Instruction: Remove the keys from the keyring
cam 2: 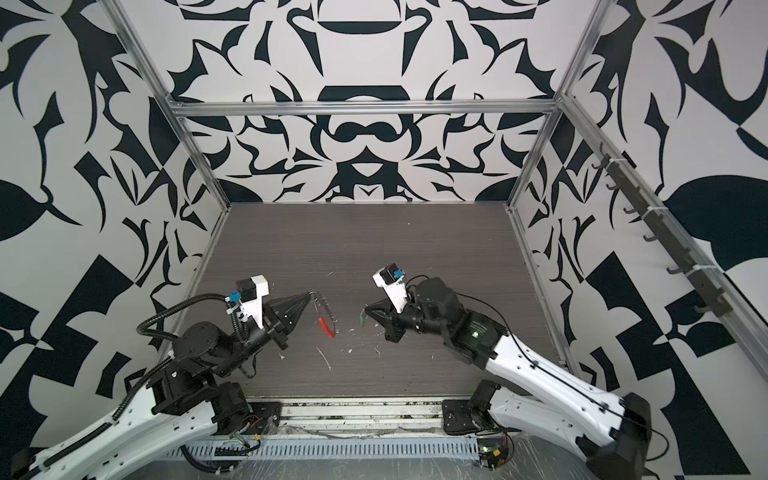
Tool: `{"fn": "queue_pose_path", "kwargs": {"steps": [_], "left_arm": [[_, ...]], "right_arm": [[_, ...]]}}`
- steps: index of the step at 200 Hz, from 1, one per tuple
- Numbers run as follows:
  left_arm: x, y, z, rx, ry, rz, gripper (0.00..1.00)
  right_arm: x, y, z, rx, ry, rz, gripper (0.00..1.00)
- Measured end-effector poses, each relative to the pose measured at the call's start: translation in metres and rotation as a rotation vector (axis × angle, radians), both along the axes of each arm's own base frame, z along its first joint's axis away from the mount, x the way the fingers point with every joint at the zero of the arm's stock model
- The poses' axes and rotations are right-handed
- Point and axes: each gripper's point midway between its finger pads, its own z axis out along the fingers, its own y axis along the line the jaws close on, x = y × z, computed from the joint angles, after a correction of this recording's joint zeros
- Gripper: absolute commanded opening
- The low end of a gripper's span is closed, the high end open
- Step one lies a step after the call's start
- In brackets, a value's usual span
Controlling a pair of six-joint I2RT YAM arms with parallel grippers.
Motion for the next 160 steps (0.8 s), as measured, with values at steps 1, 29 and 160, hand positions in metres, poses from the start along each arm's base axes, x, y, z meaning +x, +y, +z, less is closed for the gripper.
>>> {"fn": "queue_pose_path", "kwargs": {"steps": [1,29,160], "left_arm": [[0.001,0.000,-0.001,0.001,0.004,0.006,0.00],[0.014,0.007,-0.029,0.025,0.088,0.093,0.00],[0.076,0.056,-0.168,0.216,0.529,0.489,0.00]], "right_arm": [[0.001,0.000,-0.005,-0.009,0.011,-0.003,0.00],[0.010,-0.001,-0.077,-0.129,0.167,-0.042,0.00],[0.033,0.007,-0.190,-0.222,0.374,-0.146,0.36]]}}
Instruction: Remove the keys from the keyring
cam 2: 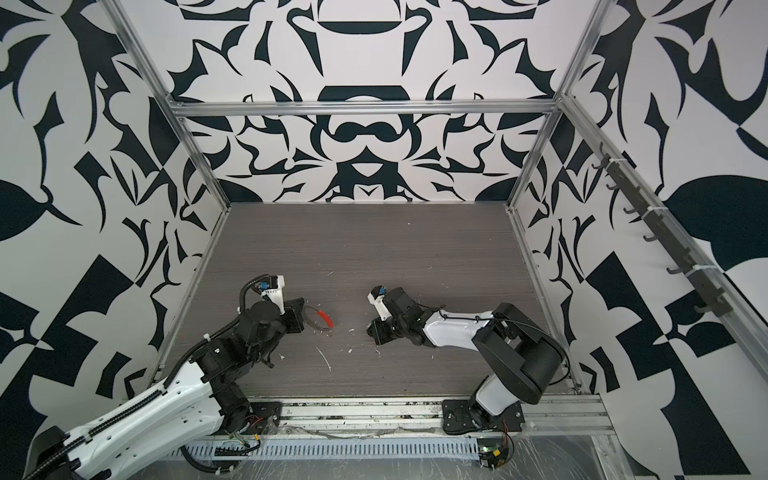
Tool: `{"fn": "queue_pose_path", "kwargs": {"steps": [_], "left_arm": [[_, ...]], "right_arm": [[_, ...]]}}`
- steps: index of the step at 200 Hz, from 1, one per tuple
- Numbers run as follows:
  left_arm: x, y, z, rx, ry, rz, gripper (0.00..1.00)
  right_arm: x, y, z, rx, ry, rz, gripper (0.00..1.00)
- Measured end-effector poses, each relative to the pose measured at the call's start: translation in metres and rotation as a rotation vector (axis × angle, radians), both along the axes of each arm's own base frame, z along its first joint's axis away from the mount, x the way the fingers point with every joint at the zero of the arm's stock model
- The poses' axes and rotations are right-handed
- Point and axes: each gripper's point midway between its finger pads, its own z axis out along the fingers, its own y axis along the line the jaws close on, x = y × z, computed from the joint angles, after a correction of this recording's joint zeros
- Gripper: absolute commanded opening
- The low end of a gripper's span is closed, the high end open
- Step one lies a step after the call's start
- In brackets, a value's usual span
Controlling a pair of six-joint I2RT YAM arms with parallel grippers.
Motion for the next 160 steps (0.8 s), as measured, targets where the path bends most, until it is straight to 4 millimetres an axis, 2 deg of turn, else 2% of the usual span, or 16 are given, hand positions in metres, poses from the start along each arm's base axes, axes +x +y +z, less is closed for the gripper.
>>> {"fn": "queue_pose_path", "kwargs": {"steps": [12,74,79,93,116,144,160], "left_arm": [[0.001,0.005,-0.011,-0.002,0.031,0.024,0.00],[0.023,0.033,-0.051,-0.044,0.166,0.158,0.00],[0.024,0.035,-0.054,-0.048,0.170,0.165,0.03],[0.025,0.040,-0.063,-0.055,0.192,0.189,0.19],[0.026,0.046,-0.072,-0.059,0.219,0.209,0.29],[0.030,0.053,-0.067,-0.072,0.202,0.237,0.48],[0.032,0.058,-0.057,-0.094,0.170,0.259,0.58]], "right_arm": [[0.004,0.000,0.005,0.005,-0.019,-0.017,0.41],[0.023,-0.004,0.062,0.098,-0.197,-0.088,0.41],[0.023,-0.005,0.066,0.102,-0.207,-0.093,0.41],[0.023,-0.008,0.074,0.113,-0.230,-0.103,0.41],[0.020,-0.016,0.087,0.132,-0.267,-0.121,0.43],[0.016,-0.026,0.100,0.144,-0.305,-0.144,0.47],[0.016,-0.030,0.110,0.157,-0.331,-0.157,0.48]]}}
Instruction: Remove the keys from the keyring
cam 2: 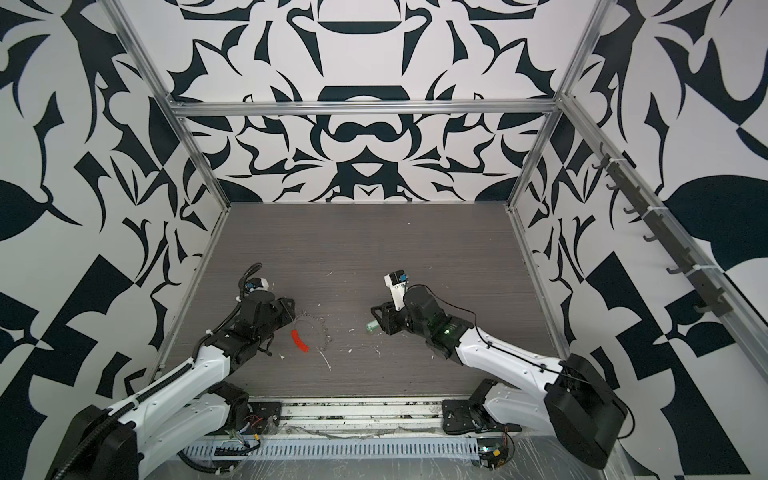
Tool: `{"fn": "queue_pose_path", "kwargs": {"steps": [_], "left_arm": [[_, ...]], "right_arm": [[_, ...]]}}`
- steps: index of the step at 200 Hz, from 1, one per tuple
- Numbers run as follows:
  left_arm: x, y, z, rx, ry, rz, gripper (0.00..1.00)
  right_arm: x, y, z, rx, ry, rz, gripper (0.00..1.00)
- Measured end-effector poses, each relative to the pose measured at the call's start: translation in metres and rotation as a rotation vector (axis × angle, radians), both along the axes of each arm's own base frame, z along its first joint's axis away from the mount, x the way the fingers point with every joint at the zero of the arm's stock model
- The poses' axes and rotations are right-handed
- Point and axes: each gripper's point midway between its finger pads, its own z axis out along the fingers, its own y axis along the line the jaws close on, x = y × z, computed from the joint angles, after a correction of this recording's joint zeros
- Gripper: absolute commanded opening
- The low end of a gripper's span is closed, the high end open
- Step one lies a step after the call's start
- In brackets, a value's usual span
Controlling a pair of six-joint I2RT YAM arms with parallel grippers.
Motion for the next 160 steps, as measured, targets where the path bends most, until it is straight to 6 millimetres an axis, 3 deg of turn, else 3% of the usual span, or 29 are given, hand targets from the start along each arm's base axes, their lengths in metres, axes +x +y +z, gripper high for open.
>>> {"fn": "queue_pose_path", "kwargs": {"steps": [17,18,19,20,24,75,80,91,104,130,160], "left_arm": [[0.001,0.002,0.016,-0.015,-0.053,0.004,0.69],[0.001,0.003,0.016,-0.018,-0.055,0.007,0.71],[0.001,0.003,0.017,-0.021,-0.058,0.008,0.86],[0.001,0.003,0.018,-0.023,-0.059,0.009,0.93],[0.001,0.003,0.023,-0.025,-0.075,0.006,1.00],[0.008,-0.003,0.085,-0.092,-0.243,-0.015,0.99],[0.009,-0.004,0.090,-0.092,-0.255,-0.021,0.99],[0.011,-0.005,0.102,-0.092,-0.284,-0.027,1.00],[0.016,-0.005,0.115,-0.083,-0.316,-0.031,0.99],[0.031,-0.002,0.133,-0.028,-0.356,-0.003,1.00],[0.053,0.012,0.133,0.100,-0.369,0.080,1.00]], "right_arm": [[0.000,-0.006,0.011,0.010,-0.029,-0.022,0.51],[0.001,-0.006,0.012,0.009,-0.032,-0.024,0.52],[0.001,-0.007,0.012,0.010,-0.034,-0.026,0.52],[0.001,-0.007,0.013,0.010,-0.035,-0.028,0.52],[0.001,-0.009,0.015,0.011,-0.042,-0.037,0.53],[0.010,-0.044,0.046,0.013,-0.154,-0.200,0.69],[0.012,-0.049,0.050,0.012,-0.166,-0.229,0.80],[0.016,-0.060,0.054,0.010,-0.180,-0.292,0.82],[0.019,-0.075,0.056,-0.006,-0.192,-0.371,0.99],[0.023,-0.099,0.057,-0.044,-0.209,-0.491,0.99],[0.025,-0.116,0.063,-0.060,-0.243,-0.569,0.99]]}}
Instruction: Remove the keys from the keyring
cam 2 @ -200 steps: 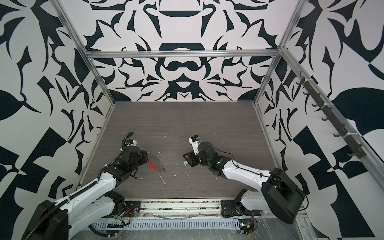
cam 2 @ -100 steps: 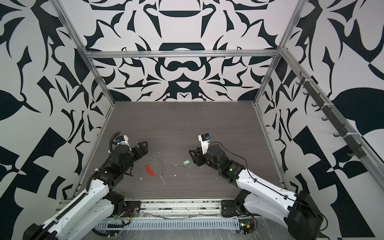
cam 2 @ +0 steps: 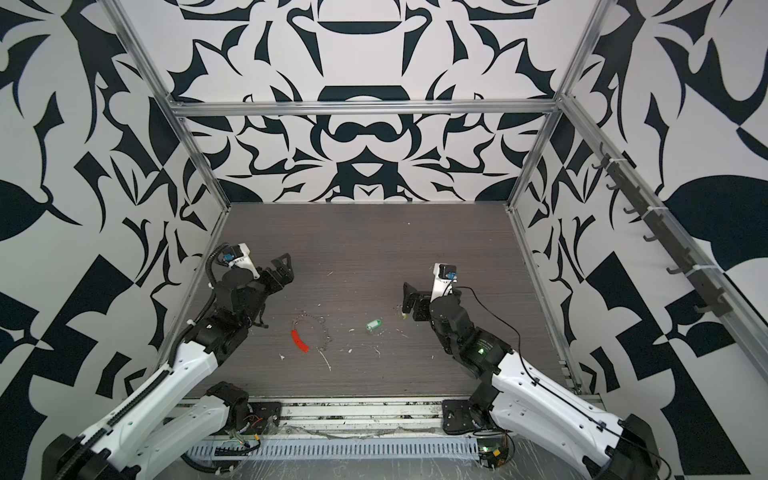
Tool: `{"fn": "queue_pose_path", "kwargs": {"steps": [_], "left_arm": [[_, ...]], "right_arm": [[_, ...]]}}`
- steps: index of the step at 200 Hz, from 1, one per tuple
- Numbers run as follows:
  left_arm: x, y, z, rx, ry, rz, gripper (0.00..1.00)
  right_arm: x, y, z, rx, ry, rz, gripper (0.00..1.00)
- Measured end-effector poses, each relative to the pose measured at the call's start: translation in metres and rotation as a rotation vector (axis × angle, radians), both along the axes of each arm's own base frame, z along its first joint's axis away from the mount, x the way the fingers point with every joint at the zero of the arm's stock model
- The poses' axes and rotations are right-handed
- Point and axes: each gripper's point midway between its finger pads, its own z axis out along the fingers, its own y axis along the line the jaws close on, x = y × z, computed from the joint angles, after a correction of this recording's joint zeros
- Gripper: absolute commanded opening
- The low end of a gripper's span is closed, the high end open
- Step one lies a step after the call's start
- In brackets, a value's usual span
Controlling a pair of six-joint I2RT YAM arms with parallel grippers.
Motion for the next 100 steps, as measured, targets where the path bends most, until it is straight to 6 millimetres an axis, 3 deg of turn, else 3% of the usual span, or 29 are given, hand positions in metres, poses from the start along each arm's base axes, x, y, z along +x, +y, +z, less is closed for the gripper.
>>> {"fn": "queue_pose_path", "kwargs": {"steps": [27,55,77,100], "left_arm": [[0.016,0.022,-0.004,0.141,-0.020,0.106,1.00],[0.030,0.067,-0.014,0.262,0.011,0.244,1.00],[0.037,0.098,-0.039,0.410,0.114,0.316,1.00],[0.044,0.111,-0.075,0.509,0.231,0.315,1.00]], "right_arm": [[0.000,-0.011,0.001,-0.023,-0.009,-0.047,0.98],[-0.003,-0.021,0.007,-0.018,-0.032,-0.076,1.00],[-0.004,-0.025,0.013,-0.006,-0.051,-0.092,0.99],[-0.004,-0.028,0.014,-0.008,-0.057,-0.106,1.00]]}}
